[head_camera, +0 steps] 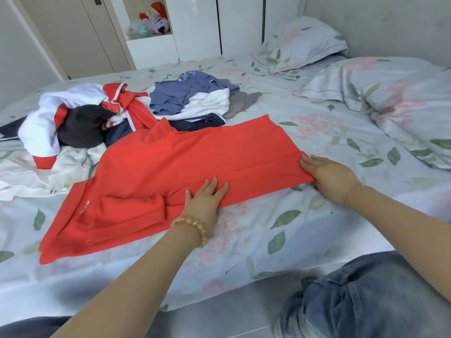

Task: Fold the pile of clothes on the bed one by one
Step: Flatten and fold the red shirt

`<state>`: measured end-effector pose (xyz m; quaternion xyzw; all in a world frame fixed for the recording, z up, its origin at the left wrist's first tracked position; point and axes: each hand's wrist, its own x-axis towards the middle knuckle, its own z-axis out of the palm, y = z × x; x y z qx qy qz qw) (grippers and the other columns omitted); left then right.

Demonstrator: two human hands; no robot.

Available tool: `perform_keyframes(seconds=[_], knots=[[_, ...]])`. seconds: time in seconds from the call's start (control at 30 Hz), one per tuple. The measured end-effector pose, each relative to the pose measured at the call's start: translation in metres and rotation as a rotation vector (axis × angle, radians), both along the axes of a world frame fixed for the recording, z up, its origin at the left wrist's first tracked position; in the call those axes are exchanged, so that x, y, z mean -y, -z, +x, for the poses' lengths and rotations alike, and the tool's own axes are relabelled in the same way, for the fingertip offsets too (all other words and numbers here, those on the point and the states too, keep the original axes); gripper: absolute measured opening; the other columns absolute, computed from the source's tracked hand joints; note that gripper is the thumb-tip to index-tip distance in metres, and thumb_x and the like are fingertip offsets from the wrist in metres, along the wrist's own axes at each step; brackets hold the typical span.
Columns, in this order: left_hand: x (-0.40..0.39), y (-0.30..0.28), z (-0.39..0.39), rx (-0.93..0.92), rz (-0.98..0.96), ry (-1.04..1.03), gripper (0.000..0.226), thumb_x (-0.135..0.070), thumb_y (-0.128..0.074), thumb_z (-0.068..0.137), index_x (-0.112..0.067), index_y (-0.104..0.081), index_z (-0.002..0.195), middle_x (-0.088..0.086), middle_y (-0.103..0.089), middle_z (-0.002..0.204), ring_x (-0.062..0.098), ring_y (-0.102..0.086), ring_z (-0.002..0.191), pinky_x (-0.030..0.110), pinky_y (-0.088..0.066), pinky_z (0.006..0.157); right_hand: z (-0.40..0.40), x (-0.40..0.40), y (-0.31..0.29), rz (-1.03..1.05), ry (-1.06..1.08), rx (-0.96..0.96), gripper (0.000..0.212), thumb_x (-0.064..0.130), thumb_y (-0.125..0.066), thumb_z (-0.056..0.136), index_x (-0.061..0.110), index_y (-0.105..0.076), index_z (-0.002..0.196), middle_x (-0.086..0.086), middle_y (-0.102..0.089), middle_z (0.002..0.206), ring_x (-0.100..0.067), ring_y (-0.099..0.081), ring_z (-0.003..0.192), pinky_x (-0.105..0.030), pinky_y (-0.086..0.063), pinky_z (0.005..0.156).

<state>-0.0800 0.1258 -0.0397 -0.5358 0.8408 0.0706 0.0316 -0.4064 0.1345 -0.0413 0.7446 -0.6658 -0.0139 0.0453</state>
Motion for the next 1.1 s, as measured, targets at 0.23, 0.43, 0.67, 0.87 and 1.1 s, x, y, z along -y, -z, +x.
perform_keyframes(seconds=[0.23,0.43,0.67,0.87,1.1], knots=[[-0.030,-0.009,0.003,0.111,0.123,0.198,0.084,0.005,-0.033,0.092,-0.037,0.012,0.150,-0.006,0.022,0.158,0.020,0.020,0.146,0.063,-0.002,0.113,-0.010,-0.063,0.005,-0.071,-0.020,-0.173,0.061,-0.006,-0.058,0.081,-0.003,-0.044,0.140,-0.019,-0.039,0.149,-0.035,-0.048,0.131,-0.048,-0.044,0.101],[-0.033,-0.018,0.005,0.044,0.294,0.217,0.076,-0.026,-0.033,0.087,-0.039,0.006,0.151,-0.011,0.024,0.157,0.014,0.028,0.142,0.057,0.017,0.113,-0.001,-0.065,-0.019,0.252,0.035,-0.215,0.072,0.012,-0.032,0.094,0.010,0.010,0.153,-0.008,0.015,0.161,-0.019,0.006,0.150,-0.036,-0.010,0.121],[0.050,-0.025,-0.005,-0.208,0.186,0.022,0.049,-0.038,-0.039,0.100,-0.038,-0.027,0.147,-0.012,-0.014,0.159,0.009,-0.009,0.147,0.047,-0.005,0.119,0.004,0.014,-0.047,0.164,-0.013,0.569,0.040,-0.010,-0.050,0.083,0.013,-0.069,0.110,-0.006,-0.057,0.128,-0.020,-0.049,0.125,-0.018,-0.029,0.103],[0.164,0.004,-0.021,-0.195,0.053,-0.055,0.048,-0.037,-0.037,0.101,-0.030,-0.030,0.148,-0.002,-0.016,0.160,0.015,-0.016,0.147,0.045,-0.014,0.119,0.004,0.128,-0.007,0.008,-0.065,0.404,0.040,0.004,-0.048,0.094,0.018,-0.059,0.129,-0.004,-0.043,0.146,-0.023,-0.038,0.135,-0.031,-0.027,0.112],[0.225,0.025,-0.033,0.025,-0.012,-0.031,0.056,-0.049,-0.014,0.101,-0.032,0.001,0.153,-0.006,0.008,0.161,0.009,0.015,0.146,0.040,0.015,0.117,-0.014,0.222,0.013,0.019,0.003,0.259,0.050,0.014,-0.044,0.099,0.024,-0.037,0.148,-0.002,-0.034,0.155,-0.023,-0.027,0.144,-0.041,-0.019,0.118]])
